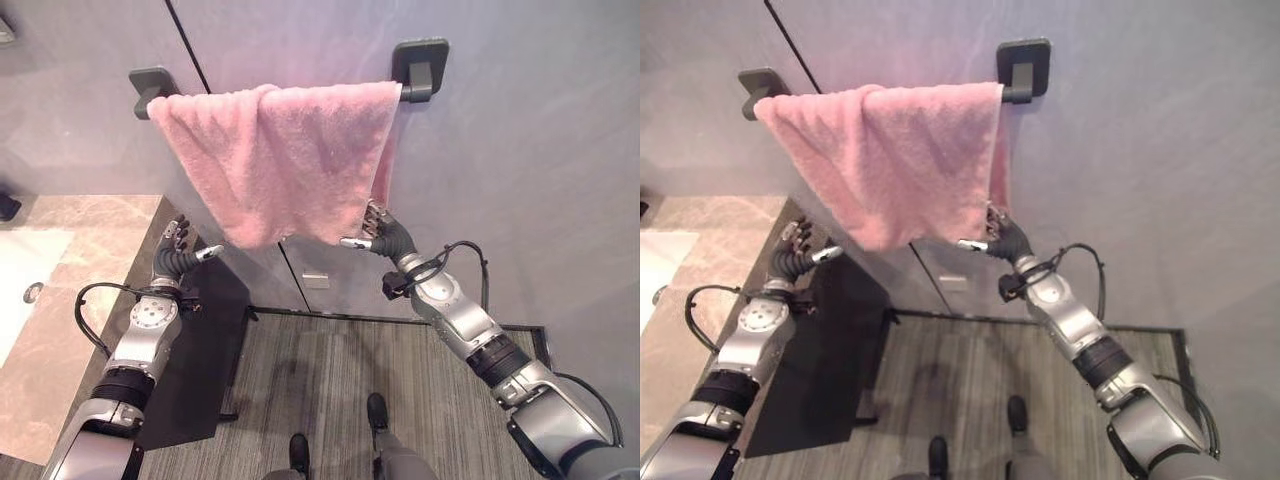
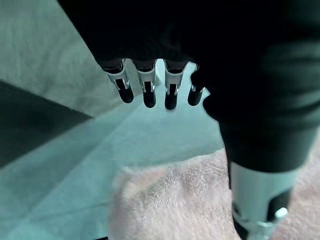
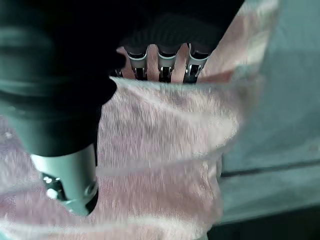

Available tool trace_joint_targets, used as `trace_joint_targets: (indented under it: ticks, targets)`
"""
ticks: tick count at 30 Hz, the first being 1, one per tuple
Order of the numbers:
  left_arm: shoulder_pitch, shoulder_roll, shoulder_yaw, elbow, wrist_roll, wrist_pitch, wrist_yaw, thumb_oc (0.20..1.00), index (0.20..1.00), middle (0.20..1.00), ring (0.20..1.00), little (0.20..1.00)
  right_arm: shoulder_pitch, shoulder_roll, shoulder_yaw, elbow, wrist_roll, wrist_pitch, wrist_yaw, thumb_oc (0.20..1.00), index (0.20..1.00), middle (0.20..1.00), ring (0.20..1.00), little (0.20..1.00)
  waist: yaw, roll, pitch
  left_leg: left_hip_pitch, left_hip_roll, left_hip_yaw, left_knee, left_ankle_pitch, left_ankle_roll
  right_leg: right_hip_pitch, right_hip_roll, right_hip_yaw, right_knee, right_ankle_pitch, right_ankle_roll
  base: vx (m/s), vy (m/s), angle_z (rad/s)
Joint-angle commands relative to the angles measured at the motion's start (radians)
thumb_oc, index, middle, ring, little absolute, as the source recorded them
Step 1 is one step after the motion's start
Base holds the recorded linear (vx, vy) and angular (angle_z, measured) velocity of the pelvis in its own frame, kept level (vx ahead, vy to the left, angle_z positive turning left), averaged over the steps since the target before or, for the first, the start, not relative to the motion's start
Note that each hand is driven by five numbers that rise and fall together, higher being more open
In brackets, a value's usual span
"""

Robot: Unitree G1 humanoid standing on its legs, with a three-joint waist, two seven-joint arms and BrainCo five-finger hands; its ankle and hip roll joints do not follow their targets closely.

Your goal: Put brush and paste in cup on sink, flatten towel.

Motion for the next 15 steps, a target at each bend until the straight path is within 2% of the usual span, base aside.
trace_joint_targets:
  ticks: [1,5,15]
  targets:
    - [-0.023,0.066,-0.026,0.059,0.072,-0.001,0.003,1.0,1.0,1.0,1.0,1.0,-0.001,0.028,-0.06,0.037,-0.051,-0.028,-0.009,1.0,1.0,1.0,1.0,1.0,-0.011,-0.062,-0.042,0.036,0.005,0.009,0.004,0.019,-0.007,0.084,-0.105,0.051,0.001,-0.089,0.106,0.0,0.0,0.0]
    - [0.024,-0.001,-0.029,0.112,0.1,0.013,-0.009,1.0,1.0,1.0,1.0,1.0,0.114,0.019,-0.119,0.062,-0.05,-0.036,-0.006,1.0,1.0,1.0,1.0,1.0,-0.025,-0.066,-0.05,0.059,0.007,0.004,0.004,0.012,-0.006,0.113,-0.106,0.041,0.004,-0.098,0.105,0.0,0.001,0.02]
    - [0.107,-0.18,-0.054,0.351,0.111,0.022,-0.041,1.0,1.0,1.0,1.0,1.0,0.297,0.027,-0.184,0.329,-0.047,-0.048,0.017,1.0,1.0,1.0,1.0,1.0,-0.057,-0.073,-0.067,0.086,0.012,0.004,0.004,0.006,-0.002,0.14,-0.101,0.04,0.006,-0.106,0.104,0.0,0.001,0.02]
